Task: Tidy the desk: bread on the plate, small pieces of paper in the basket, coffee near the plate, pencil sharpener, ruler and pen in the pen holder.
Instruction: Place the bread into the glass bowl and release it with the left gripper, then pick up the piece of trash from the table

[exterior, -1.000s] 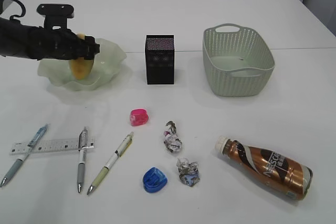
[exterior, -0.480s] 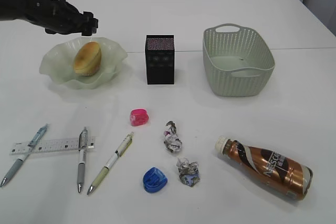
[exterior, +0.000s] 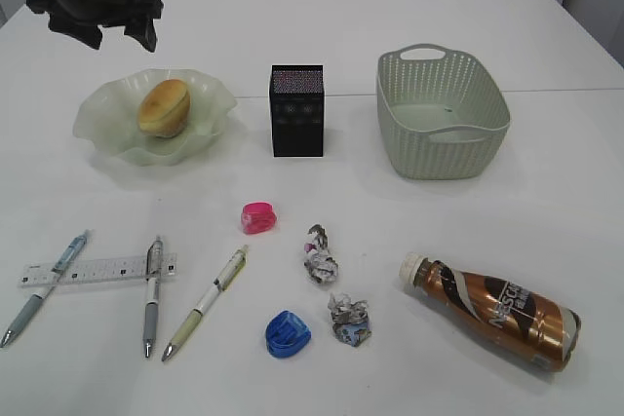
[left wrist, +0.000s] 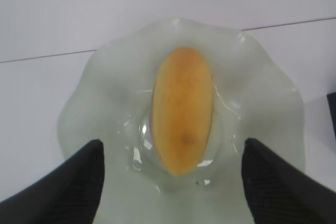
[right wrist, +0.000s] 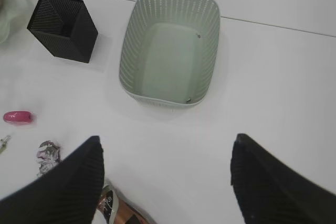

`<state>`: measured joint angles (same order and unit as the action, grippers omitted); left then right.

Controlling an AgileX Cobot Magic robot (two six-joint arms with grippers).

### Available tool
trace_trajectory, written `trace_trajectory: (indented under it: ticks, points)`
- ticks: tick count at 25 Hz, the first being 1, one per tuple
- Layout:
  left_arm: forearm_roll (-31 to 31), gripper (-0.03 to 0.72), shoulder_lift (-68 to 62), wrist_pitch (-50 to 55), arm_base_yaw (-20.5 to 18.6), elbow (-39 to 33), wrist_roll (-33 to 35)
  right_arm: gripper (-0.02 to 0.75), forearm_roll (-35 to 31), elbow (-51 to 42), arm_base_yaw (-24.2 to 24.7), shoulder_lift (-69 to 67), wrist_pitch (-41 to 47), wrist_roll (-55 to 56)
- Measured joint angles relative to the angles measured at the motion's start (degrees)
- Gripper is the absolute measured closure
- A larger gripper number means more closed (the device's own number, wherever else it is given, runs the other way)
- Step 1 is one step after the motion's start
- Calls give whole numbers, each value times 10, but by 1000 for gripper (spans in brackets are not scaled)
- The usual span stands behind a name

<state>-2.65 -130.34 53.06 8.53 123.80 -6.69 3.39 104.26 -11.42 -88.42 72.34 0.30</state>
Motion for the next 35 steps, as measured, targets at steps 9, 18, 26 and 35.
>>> trace_trajectory:
  ticks: [9,18,26,35]
  points:
    - [21,103,5,179,0,120,0,158,-51,0,0,0,0,3]
    - [51,123,82,185,2,92,0,158,-78,0,0,0,0,2]
    - [56,292,219,187,2,-26,0,158,-107,0,0,0,0,2]
    - [6,309,376,187,2,-222,0,158,-109,-14,-6,1,0,2]
